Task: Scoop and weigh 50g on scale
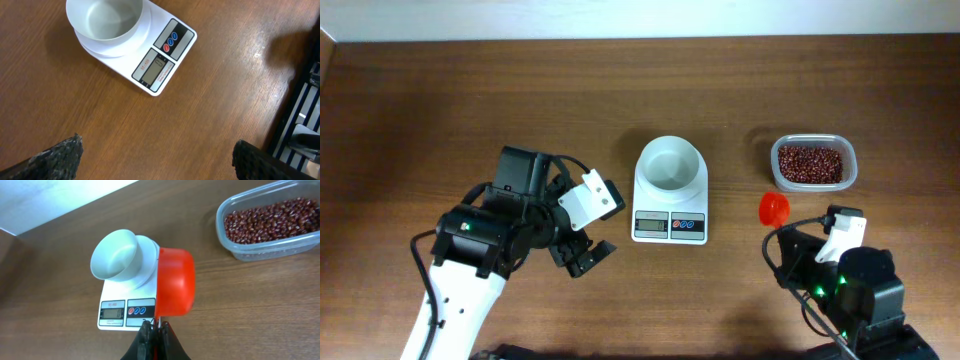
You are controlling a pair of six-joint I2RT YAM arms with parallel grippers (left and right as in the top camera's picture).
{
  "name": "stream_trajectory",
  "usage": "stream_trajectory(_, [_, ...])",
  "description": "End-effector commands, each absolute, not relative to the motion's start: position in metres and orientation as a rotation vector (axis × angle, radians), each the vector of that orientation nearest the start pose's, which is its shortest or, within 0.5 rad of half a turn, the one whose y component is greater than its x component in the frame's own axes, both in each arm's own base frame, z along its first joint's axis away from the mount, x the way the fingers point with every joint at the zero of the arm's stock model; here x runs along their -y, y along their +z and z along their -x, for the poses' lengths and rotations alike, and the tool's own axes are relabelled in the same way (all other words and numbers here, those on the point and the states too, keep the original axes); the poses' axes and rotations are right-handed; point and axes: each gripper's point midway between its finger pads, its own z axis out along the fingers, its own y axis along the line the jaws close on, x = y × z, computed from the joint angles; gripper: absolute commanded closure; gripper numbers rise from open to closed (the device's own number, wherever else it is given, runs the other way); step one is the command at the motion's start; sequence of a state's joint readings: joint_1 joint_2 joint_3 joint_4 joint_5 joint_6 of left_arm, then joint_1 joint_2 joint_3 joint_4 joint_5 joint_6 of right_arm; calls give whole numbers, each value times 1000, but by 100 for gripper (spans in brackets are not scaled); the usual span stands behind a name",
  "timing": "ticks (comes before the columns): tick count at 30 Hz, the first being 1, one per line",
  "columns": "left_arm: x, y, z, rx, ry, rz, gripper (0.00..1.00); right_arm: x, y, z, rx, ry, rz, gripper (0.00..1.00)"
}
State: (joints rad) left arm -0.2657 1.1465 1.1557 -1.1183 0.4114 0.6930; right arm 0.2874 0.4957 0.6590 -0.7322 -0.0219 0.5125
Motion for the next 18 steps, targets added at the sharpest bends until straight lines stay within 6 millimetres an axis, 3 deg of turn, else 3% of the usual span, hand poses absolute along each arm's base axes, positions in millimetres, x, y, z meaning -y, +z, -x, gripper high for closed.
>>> stream_trajectory(1, [132, 206, -231, -2230, -392, -1317, 1, -63, 220, -229, -2165, 422, -220, 96])
stream_trajectory(7, [132, 206, -231, -2230, -393, -1317, 1, -62, 212, -242, -2246, 360, -244, 96])
stream_trajectory(18, [132, 206, -231, -2229, -392, -1318, 1, -42, 204, -239, -2287, 220, -301, 96])
